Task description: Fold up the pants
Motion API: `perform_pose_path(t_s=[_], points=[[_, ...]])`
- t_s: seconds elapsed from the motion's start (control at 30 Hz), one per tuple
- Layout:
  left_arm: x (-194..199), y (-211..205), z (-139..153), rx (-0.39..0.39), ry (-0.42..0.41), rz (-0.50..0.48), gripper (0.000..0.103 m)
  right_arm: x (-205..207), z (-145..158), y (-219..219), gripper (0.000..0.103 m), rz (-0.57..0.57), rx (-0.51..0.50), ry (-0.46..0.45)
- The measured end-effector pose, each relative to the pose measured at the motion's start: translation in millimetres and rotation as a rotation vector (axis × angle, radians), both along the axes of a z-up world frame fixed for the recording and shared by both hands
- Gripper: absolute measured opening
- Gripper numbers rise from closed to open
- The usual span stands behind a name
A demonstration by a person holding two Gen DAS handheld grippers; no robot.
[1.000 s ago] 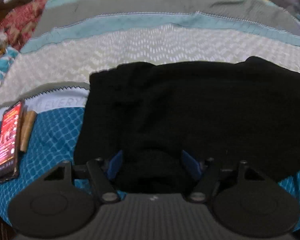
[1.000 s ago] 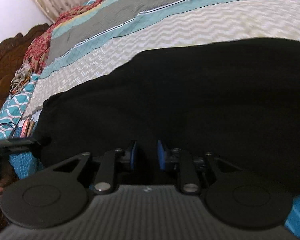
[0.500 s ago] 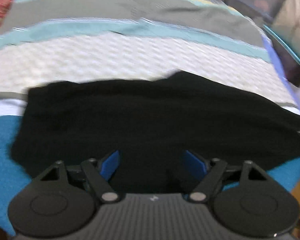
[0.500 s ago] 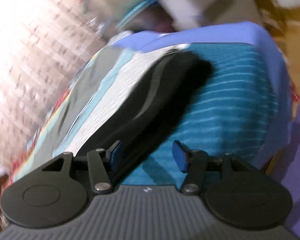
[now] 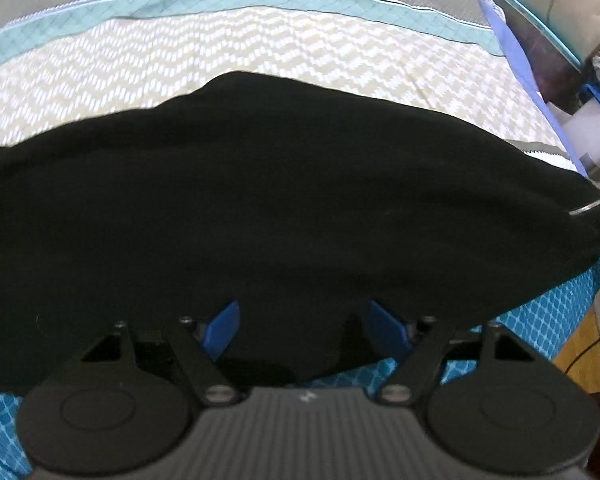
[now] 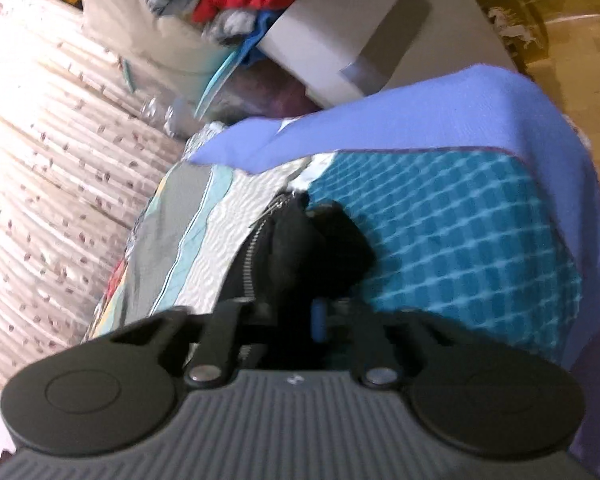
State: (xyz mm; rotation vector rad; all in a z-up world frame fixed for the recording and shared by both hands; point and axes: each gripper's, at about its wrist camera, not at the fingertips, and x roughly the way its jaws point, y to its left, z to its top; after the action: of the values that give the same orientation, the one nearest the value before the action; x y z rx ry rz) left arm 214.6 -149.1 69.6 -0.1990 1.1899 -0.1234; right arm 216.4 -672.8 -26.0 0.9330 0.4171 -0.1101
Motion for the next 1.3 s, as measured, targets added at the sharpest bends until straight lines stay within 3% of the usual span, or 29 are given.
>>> perform_pose_path(t_s=[0.13,0.27,0.37,0.47,0.5,0.57,0.6,0.63,0.77,0.87,0.93,1.0,1.03,1.17,1.3], points=[[-5.6,14.3,4.8,-0.04,-0.024,0.04,0.074,-5.3,53.5,65.9,0.013,0.211,-0.243,-0.078],[-13.6,39.2,9.5,-0.067,-0.054,0.085,0.075,-8.9,79.5,158.4,0.013,0.453,-0.457,-0.119],[-26.8,63.3,9.1,-0.072,-0.064,0.124,0.075,-9.5,72.9,230.9,0.013,0.649,-0.63,-0.107],[-45.6,91.5,8.6,-0.081,-0.075,0.169,0.075,-4.9,34.2,298.3,0.02,0.856,-0.847,0.06],[-52.5,100.8,10.0,-0.085,-0.084,0.184,0.075,-7.5,21.9,312.6,0.028,0.861,-0.946,0.089],[-70.0,122.0,14.5,-0.099,-0.117,0.212,0.077,-26.5,20.1,331.8,0.032,0.834,-1.13,0.035],[-78.9,131.2,16.6,-0.104,-0.136,0.224,0.08,-30.9,24.5,334.7,0.045,0.846,-1.15,0.032],[-86.6,140.5,19.2,-0.105,-0.154,0.239,0.083,-34.9,32.8,333.0,0.055,0.858,-1.125,0.02],[-116.7,179.6,24.7,-0.104,-0.21,0.328,0.088,-34.2,67.3,321.6,0.057,0.857,-0.967,-0.051],[-132.0,212.5,20.1,-0.13,-0.22,0.444,0.094,-12.9,70.5,318.3,0.056,0.8,-0.845,-0.028],[-138.4,232.1,13.6,-0.166,-0.208,0.523,0.096,7.3,56.7,318.1,0.056,0.762,-0.755,0.056],[-141.7,250.9,7.2,-0.203,-0.199,0.587,0.098,38.8,24.3,316.0,0.057,0.728,-0.701,0.267],[-142.6,257.1,3.6,-0.217,-0.197,0.614,0.098,41.5,19.8,312.5,0.058,0.712,-0.672,0.272],[-142.3,281.0,-7.4,-0.267,-0.202,0.662,0.1,30.9,41.6,318.3,0.058,0.62,-0.666,0.292],[-125.4,290.0,-21.6,-0.296,-0.194,0.662,0.101,6.7,67.1,333.0,0.058,0.567,-0.659,0.178]])
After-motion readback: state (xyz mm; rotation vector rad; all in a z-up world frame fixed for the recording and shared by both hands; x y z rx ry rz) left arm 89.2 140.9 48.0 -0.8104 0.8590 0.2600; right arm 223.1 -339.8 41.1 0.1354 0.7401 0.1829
